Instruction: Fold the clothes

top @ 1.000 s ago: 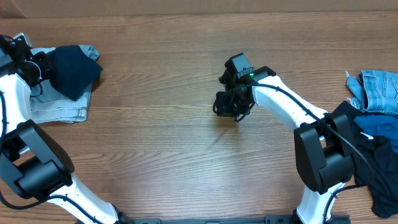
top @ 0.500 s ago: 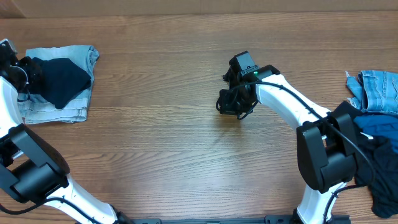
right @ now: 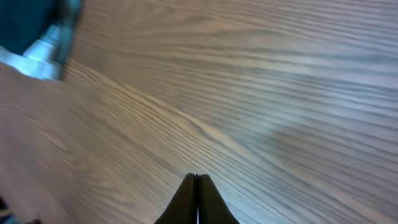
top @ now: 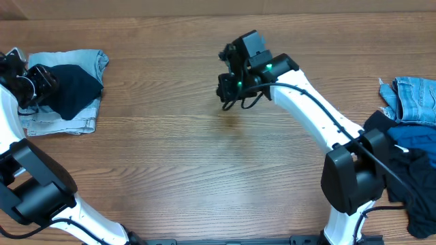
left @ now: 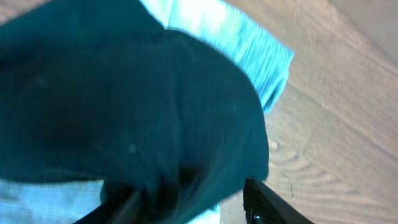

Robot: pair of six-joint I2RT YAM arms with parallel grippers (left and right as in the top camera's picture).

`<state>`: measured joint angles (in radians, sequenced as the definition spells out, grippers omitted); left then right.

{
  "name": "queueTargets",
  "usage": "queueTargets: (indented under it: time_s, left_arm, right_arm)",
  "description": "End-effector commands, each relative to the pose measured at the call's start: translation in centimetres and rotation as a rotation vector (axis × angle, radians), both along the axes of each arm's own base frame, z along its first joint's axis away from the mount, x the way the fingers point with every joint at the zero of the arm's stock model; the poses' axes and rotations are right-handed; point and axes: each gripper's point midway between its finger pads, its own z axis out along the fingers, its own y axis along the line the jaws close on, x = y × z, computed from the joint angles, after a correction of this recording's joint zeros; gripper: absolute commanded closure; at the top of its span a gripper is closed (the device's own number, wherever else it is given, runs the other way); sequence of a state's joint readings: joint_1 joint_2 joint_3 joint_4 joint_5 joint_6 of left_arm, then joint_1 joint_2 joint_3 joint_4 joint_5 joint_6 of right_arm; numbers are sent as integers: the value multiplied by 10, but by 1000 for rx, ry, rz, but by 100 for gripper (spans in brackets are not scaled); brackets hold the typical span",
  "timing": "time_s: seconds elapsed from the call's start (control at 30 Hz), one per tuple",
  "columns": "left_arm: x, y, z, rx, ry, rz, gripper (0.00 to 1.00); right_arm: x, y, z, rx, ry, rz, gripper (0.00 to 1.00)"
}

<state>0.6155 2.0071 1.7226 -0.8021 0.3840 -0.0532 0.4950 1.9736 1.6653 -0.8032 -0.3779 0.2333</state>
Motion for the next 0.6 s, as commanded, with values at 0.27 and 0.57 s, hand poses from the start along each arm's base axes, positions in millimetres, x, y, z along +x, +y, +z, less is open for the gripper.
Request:
queueTargets:
  time_s: [0.27, 0.57]
  left_arm:
    - [-94, -6, 125, -20, -58, 166, 45]
    - [-80, 2, 19, -34, 124, 212, 35]
  right_arm:
    - [-22, 96, 25, 200, -1, 1, 96]
    - [4, -41, 32, 42, 53, -110, 18]
